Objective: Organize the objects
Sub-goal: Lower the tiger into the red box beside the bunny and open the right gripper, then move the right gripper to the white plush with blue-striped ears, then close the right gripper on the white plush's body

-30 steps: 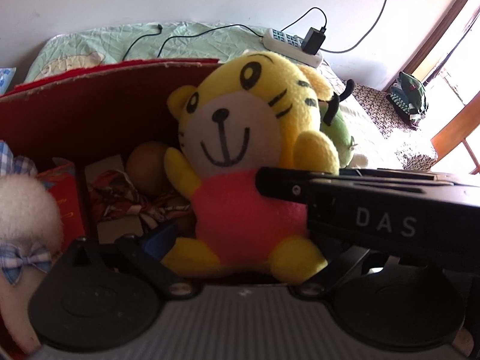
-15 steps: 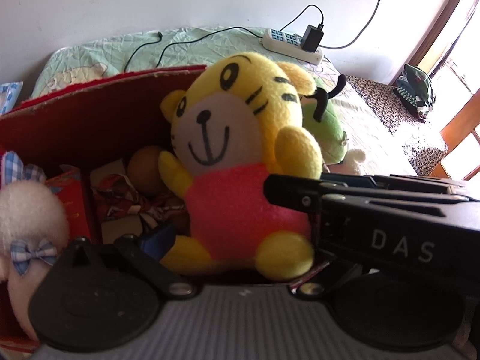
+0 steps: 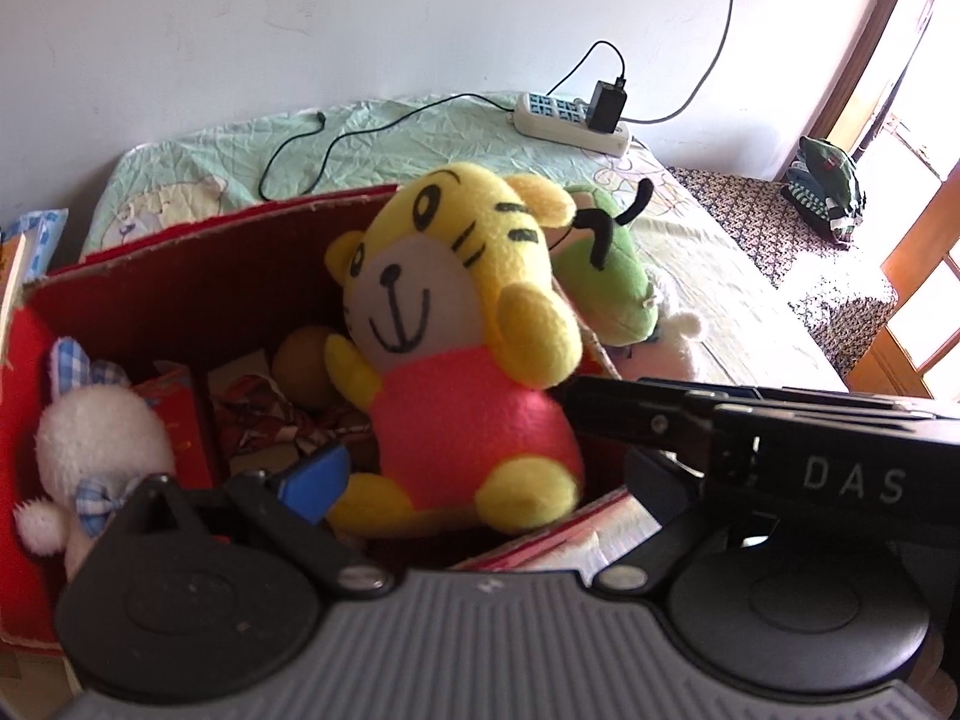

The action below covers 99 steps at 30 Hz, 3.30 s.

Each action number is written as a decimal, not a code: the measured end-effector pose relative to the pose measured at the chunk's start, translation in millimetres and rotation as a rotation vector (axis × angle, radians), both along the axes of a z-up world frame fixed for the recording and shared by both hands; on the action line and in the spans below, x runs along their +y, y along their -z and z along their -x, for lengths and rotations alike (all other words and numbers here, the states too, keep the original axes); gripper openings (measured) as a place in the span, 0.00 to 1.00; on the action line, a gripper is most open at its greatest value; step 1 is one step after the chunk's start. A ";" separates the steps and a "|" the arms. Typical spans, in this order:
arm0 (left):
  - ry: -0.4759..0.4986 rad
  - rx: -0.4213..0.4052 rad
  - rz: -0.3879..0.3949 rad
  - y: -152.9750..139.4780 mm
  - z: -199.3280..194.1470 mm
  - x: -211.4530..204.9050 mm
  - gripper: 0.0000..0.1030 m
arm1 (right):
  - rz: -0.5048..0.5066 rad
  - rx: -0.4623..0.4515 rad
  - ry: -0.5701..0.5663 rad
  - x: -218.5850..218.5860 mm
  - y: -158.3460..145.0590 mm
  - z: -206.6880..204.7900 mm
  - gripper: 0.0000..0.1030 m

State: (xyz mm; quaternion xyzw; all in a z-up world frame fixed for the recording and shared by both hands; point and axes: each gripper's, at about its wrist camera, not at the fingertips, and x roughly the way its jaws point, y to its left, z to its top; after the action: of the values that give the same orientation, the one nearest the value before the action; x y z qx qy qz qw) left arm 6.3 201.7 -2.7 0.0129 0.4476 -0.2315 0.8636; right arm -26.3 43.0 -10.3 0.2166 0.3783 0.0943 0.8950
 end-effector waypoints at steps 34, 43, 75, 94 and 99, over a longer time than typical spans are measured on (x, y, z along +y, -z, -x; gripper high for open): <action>-0.193 0.006 -0.131 2.0 26.7 -38.8 0.96 | -0.079 0.037 -0.080 -74.9 29.3 9.7 0.37; -0.301 -0.065 -0.145 -10.6 45.4 -59.5 0.96 | -0.091 0.070 -0.137 -119.0 39.6 0.3 0.37; -0.039 -0.086 -0.103 60.8 28.1 -211.7 0.97 | -0.237 0.174 -0.172 -221.3 76.0 -59.0 0.40; -0.059 -0.003 -0.052 110.7 -42.7 -201.6 0.73 | -0.260 0.315 -0.217 -195.2 109.6 -115.0 0.45; -0.068 0.031 0.002 110.5 -48.3 -195.5 0.68 | -0.309 0.322 -0.202 -200.1 109.3 -111.4 0.33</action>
State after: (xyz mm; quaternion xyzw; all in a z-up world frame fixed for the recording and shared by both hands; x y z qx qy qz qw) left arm 54.6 6.2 -113.2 -0.0068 0.4611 -0.2025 0.8639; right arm 85.2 -157.2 -119.6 0.3241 0.5170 0.2043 0.7655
